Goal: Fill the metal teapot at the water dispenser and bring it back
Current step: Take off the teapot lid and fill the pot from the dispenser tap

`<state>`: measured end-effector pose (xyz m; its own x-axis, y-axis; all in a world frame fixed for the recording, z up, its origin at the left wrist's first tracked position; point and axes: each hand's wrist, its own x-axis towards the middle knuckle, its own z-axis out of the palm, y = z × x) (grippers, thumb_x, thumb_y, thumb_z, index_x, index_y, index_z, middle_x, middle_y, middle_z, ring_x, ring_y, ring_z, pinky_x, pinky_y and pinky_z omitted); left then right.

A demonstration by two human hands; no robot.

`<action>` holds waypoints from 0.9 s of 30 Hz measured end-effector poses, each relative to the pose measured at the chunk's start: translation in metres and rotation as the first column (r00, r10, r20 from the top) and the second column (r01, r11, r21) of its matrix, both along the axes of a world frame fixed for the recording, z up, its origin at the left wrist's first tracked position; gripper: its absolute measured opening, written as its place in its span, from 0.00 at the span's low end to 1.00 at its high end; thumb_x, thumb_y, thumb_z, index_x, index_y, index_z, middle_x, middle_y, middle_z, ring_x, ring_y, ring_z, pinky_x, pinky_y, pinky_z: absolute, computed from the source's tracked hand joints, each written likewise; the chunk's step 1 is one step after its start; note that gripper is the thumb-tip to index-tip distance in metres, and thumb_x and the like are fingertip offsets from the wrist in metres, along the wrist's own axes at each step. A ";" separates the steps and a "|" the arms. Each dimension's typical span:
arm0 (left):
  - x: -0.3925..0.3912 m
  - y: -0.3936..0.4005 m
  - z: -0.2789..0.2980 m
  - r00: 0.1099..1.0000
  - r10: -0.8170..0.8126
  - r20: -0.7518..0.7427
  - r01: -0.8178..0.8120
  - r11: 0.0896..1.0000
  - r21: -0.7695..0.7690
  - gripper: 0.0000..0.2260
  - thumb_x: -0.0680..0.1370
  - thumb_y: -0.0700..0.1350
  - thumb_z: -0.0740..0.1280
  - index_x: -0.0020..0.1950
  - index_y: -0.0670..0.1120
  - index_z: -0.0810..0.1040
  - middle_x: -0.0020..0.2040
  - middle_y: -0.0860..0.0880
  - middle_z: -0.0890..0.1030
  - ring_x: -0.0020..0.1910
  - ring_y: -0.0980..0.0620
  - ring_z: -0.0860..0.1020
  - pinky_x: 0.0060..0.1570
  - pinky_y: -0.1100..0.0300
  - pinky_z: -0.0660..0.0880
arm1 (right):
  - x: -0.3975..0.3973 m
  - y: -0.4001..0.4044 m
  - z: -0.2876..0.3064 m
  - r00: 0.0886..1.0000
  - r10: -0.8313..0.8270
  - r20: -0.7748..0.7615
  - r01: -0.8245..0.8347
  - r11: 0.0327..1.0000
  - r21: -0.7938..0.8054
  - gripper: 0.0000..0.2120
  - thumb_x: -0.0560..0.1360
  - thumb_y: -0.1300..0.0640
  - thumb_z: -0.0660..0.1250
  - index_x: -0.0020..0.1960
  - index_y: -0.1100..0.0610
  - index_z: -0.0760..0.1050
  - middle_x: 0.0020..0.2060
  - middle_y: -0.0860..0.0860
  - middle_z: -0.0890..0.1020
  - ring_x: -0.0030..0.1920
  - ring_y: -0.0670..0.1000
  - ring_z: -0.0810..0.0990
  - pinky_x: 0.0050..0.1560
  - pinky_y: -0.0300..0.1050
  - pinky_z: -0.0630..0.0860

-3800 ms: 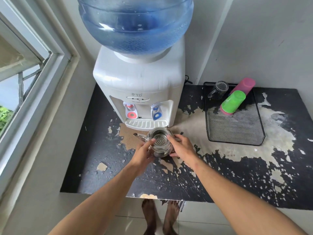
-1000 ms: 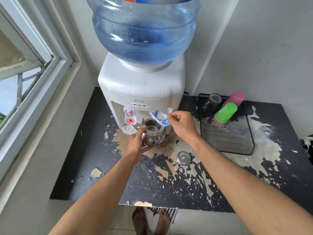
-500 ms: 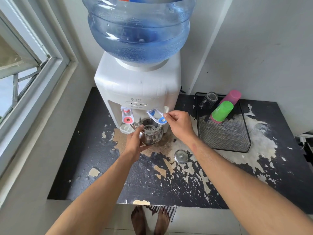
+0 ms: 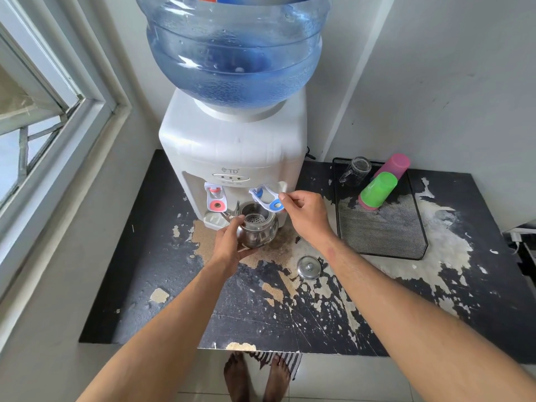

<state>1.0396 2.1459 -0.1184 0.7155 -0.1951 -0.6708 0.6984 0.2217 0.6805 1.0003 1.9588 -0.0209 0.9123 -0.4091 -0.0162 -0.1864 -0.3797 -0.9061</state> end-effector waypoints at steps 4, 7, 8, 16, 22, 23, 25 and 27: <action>0.000 -0.001 0.000 1.000 -0.003 -0.008 0.003 1.000 -0.004 0.30 0.74 0.56 0.74 0.71 0.44 0.72 0.63 0.37 0.81 0.56 0.37 0.85 0.53 0.38 0.84 | -0.002 0.000 0.000 1.000 -0.003 -0.018 0.003 1.000 0.005 0.12 0.81 0.51 0.69 0.46 0.58 0.86 0.35 0.46 0.87 0.34 0.40 0.83 0.32 0.30 0.73; 0.001 -0.001 0.001 1.000 -0.002 -0.011 0.002 1.000 -0.002 0.29 0.75 0.56 0.74 0.71 0.43 0.72 0.63 0.36 0.80 0.57 0.37 0.85 0.53 0.37 0.84 | -0.002 0.001 0.000 1.000 -0.004 -0.021 0.004 1.000 0.004 0.12 0.81 0.52 0.69 0.46 0.59 0.86 0.34 0.47 0.86 0.33 0.39 0.83 0.31 0.30 0.72; 0.001 0.000 0.001 1.000 -0.003 -0.010 0.003 1.000 -0.001 0.29 0.75 0.56 0.74 0.71 0.43 0.73 0.62 0.36 0.81 0.56 0.37 0.85 0.53 0.37 0.84 | -0.002 0.001 0.000 1.000 -0.003 -0.024 0.003 1.000 0.002 0.12 0.81 0.51 0.69 0.46 0.58 0.86 0.34 0.47 0.86 0.33 0.39 0.83 0.32 0.30 0.73; 0.000 0.001 0.005 1.000 -0.020 0.019 0.021 1.000 -0.010 0.32 0.68 0.58 0.75 0.67 0.44 0.76 0.61 0.37 0.82 0.55 0.39 0.86 0.47 0.44 0.85 | -0.002 0.003 0.001 0.999 -0.007 -0.046 0.006 1.000 -0.017 0.13 0.81 0.50 0.69 0.44 0.57 0.85 0.34 0.47 0.86 0.35 0.45 0.84 0.35 0.40 0.76; 0.000 0.001 0.006 1.000 -0.017 0.011 0.017 1.000 -0.011 0.36 0.69 0.58 0.75 0.72 0.43 0.70 0.64 0.36 0.80 0.57 0.37 0.84 0.48 0.43 0.85 | -0.002 0.003 0.002 0.999 -0.011 -0.041 0.011 1.000 -0.006 0.12 0.81 0.51 0.69 0.45 0.58 0.86 0.34 0.48 0.86 0.34 0.42 0.83 0.35 0.38 0.77; -0.001 0.001 0.006 1.000 -0.017 0.011 0.017 1.000 -0.011 0.34 0.71 0.57 0.74 0.72 0.43 0.71 0.64 0.36 0.80 0.57 0.37 0.85 0.48 0.43 0.85 | -0.002 0.003 0.002 0.999 -0.012 -0.042 0.012 1.000 -0.005 0.12 0.81 0.51 0.69 0.45 0.58 0.86 0.34 0.48 0.86 0.34 0.42 0.83 0.35 0.38 0.77; -0.001 0.001 0.006 1.000 -0.019 0.011 0.019 1.000 -0.009 0.32 0.72 0.57 0.73 0.72 0.43 0.71 0.63 0.36 0.81 0.57 0.37 0.85 0.48 0.43 0.85 | -0.002 0.003 0.002 0.999 -0.014 -0.047 0.014 1.000 -0.003 0.12 0.81 0.51 0.69 0.45 0.57 0.86 0.34 0.47 0.86 0.35 0.42 0.84 0.35 0.38 0.77; -0.001 0.001 0.008 1.000 -0.024 0.011 0.024 1.000 -0.007 0.32 0.73 0.56 0.73 0.72 0.43 0.71 0.63 0.36 0.81 0.56 0.38 0.85 0.49 0.43 0.85 | -0.003 0.003 0.003 0.999 -0.015 -0.051 0.015 1.000 -0.001 0.11 0.81 0.51 0.69 0.46 0.56 0.86 0.35 0.47 0.86 0.35 0.42 0.84 0.35 0.38 0.77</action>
